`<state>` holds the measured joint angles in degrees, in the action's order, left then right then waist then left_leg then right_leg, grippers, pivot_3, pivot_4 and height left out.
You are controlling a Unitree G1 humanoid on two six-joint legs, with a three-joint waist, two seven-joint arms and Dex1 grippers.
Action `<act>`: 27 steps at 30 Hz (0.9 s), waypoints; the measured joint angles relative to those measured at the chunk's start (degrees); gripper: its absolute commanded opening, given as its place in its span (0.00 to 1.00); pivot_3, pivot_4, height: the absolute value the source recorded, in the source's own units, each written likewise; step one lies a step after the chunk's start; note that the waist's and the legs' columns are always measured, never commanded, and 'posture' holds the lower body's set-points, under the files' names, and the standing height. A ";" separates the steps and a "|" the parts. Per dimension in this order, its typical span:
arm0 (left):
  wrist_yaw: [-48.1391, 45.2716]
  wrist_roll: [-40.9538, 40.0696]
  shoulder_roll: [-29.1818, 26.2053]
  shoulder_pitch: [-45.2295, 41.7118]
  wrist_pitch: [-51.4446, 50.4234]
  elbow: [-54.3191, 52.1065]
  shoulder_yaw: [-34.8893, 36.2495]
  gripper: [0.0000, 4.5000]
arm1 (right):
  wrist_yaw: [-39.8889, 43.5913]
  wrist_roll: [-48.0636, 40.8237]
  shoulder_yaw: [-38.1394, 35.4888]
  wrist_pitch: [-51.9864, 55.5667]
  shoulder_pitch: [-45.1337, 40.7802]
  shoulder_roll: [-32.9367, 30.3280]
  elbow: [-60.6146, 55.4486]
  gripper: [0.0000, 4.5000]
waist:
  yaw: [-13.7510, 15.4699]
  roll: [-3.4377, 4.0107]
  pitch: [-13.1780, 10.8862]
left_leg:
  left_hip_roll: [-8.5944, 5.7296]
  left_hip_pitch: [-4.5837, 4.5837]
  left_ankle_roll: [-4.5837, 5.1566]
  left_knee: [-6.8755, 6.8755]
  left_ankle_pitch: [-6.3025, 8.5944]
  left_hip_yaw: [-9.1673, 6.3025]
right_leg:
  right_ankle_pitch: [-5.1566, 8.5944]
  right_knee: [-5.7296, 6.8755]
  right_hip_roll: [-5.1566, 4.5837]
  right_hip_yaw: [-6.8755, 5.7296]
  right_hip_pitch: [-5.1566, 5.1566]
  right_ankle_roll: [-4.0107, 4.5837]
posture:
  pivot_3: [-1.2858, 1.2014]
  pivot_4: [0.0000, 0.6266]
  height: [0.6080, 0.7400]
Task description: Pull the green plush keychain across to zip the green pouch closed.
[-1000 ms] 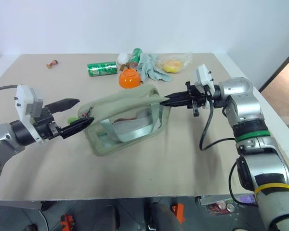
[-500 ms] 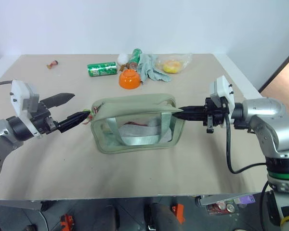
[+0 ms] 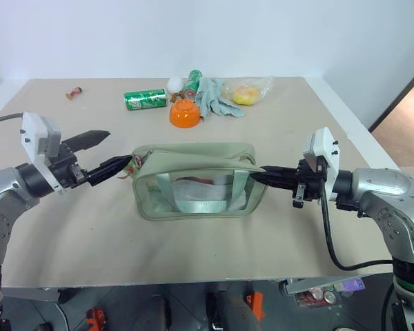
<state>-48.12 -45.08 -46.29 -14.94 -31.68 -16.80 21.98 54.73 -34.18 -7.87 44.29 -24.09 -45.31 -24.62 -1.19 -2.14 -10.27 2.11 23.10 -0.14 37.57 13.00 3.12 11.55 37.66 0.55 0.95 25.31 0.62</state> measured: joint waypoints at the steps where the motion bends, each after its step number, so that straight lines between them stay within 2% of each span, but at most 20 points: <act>1: -0.09 -0.02 0.03 0.16 -0.02 -0.02 0.00 1.00 | -0.07 -0.12 0.00 -0.33 0.24 0.00 0.01 0.01 | 0.01 0.00 0.00 | 0.00 0.00 0.00 0.00 0.00 -0.01 | 0.00 0.00 0.00 -0.01 0.00 0.00 | 0.52 0.24 1.00; 13: 0.62 -4.27 -0.02 9.13 -5.11 -2.24 3.20 1.00 | 0.70 3.02 2.09 -11.02 2.58 1.56 2.51 0.01 | -0.17 -0.01 0.01 | 0.12 -0.06 0.00 0.00 0.00 -0.03 | 0.01 0.00 0.10 -0.03 -0.01 0.04 | 0.52 0.24 1.00; 20: 1.54 2.15 0.71 9.19 -0.57 -1.61 2.03 1.00 | 1.36 3.98 3.25 -13.84 2.56 1.83 3.41 0.01 | -0.16 -0.04 0.02 | 0.32 -0.16 0.00 0.00 0.00 0.01 | -0.02 0.00 0.16 -0.03 -0.05 0.13 | 0.52 0.24 1.00; 27: 0.35 8.49 2.40 5.39 5.06 2.66 -3.68 1.00 | 1.92 4.22 3.56 -15.05 2.56 1.81 3.69 0.01 | -0.15 -0.04 0.03 | 0.42 -0.17 -0.01 -0.01 0.00 0.03 | -0.02 0.00 0.25 -0.03 -0.04 0.21 | 0.52 0.24 1.00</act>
<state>-47.77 -36.59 -43.89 -9.55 -26.62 -14.14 18.30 56.66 -29.96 -4.31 29.24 -21.53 -43.50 -20.93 -1.34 -2.18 -10.24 2.53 22.94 -0.15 37.56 13.00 3.16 11.53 37.66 0.79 0.92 25.27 0.83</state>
